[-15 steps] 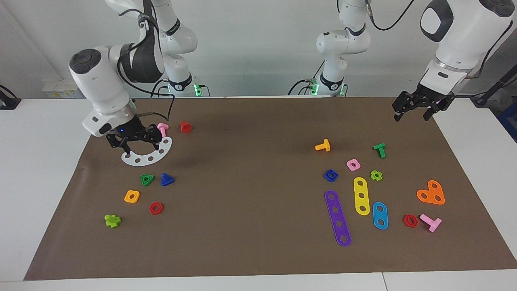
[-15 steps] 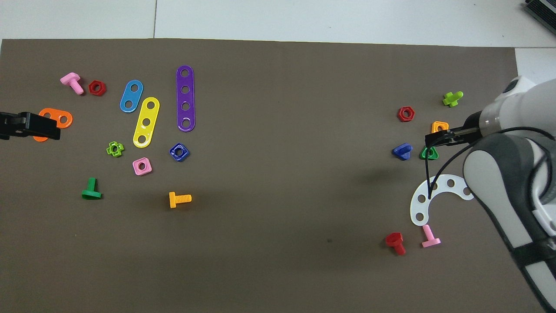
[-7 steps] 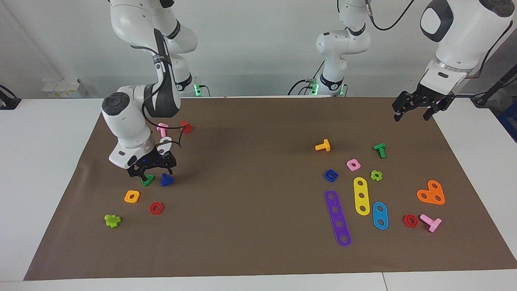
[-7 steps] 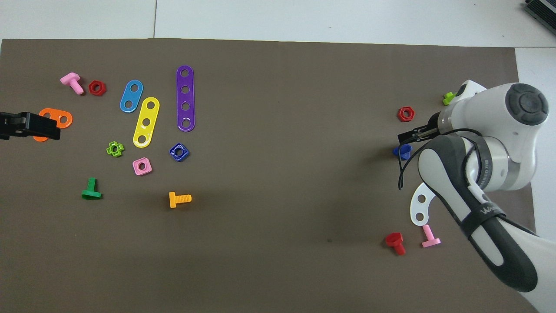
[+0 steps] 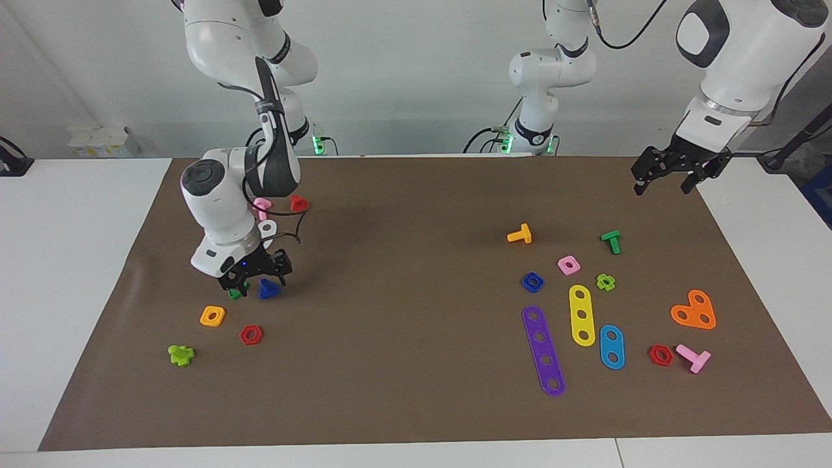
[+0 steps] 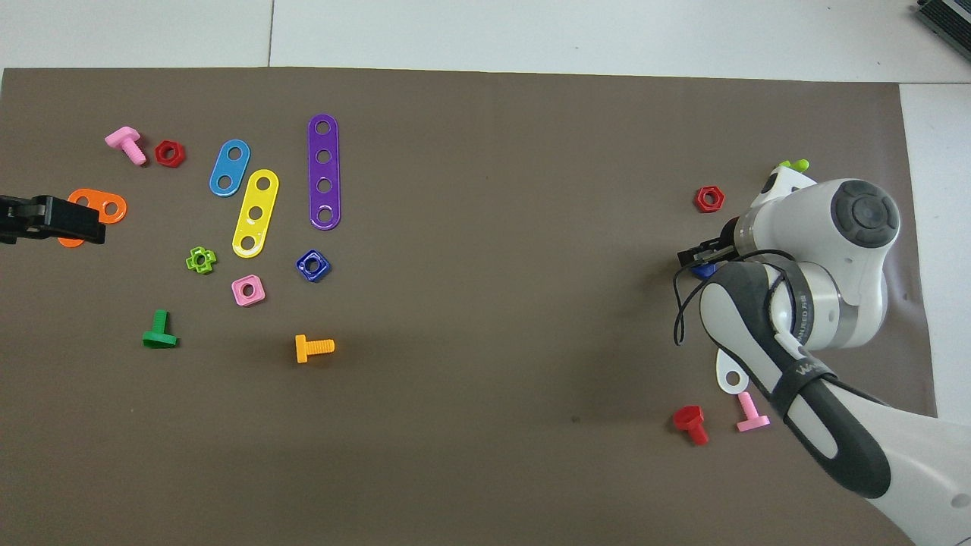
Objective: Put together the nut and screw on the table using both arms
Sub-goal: 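Reach the right gripper to the blue screw and grasp it, then carry the blue screw with the right gripper to the mat centre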
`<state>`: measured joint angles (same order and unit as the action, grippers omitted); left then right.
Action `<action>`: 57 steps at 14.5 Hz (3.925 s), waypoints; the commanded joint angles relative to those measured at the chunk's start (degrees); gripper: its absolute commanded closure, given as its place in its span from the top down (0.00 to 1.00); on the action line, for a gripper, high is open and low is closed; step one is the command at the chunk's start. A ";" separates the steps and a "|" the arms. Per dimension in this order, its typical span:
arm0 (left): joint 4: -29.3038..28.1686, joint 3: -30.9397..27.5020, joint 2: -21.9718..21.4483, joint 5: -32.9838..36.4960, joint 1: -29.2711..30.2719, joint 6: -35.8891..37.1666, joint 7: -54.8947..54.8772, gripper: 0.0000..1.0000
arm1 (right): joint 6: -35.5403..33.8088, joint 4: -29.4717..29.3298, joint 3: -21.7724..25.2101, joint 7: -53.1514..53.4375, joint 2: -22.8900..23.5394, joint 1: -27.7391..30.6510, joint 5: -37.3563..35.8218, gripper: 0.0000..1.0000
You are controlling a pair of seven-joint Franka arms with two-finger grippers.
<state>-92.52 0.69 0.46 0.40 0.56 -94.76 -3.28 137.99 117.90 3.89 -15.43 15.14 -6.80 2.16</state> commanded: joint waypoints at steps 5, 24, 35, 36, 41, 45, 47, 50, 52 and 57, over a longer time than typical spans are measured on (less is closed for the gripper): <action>-1.88 0.10 -1.69 -0.32 0.40 -0.24 0.03 1.00 | 1.50 1.90 -0.37 -2.50 -0.46 1.09 1.27 0.54; -1.88 0.10 -1.69 -0.32 0.40 -0.25 0.03 1.00 | -11.83 -9.58 -0.29 3.80 -0.90 0.74 0.74 0.00; -1.88 0.10 -1.69 -0.32 0.40 -0.24 0.03 1.00 | -16.88 -31.32 -0.55 36.48 11.65 -19.99 -0.05 0.00; -1.88 0.10 -1.69 -0.32 0.40 -0.24 0.03 1.00 | -16.35 -32.80 -0.38 41.31 14.01 -22.96 -0.40 0.00; -1.88 0.10 -1.69 -0.32 0.40 -0.24 0.03 1.00 | -13.54 -37.13 -0.55 54.45 19.22 -27.91 -4.36 0.00; -1.88 0.10 -1.69 -0.32 0.40 -0.24 0.03 1.00 | -10.81 -36.08 -0.55 59.27 20.98 -31.08 -4.70 0.00; -1.88 0.10 -1.69 -0.32 0.40 -0.24 0.03 1.00 | -11.69 -35.46 -0.55 59.55 20.72 -31.26 -4.80 0.00; -1.88 0.10 -1.69 -0.32 0.40 -0.33 0.03 1.00 | -11.17 -32.13 -0.55 59.81 20.11 -31.96 -4.80 0.00; -1.88 0.10 -1.69 -0.32 0.40 -0.25 0.03 1.00 | -10.72 -31.41 -0.55 59.90 19.84 -31.96 -4.80 0.07; -1.88 0.10 -1.69 -0.32 0.40 -0.25 0.03 1.00 | -11.51 -31.41 -0.20 60.86 18.18 -31.70 -4.71 1.00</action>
<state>-92.52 0.69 0.46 0.40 0.56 -94.76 -3.28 126.32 85.23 3.45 43.41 35.81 -38.68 -1.38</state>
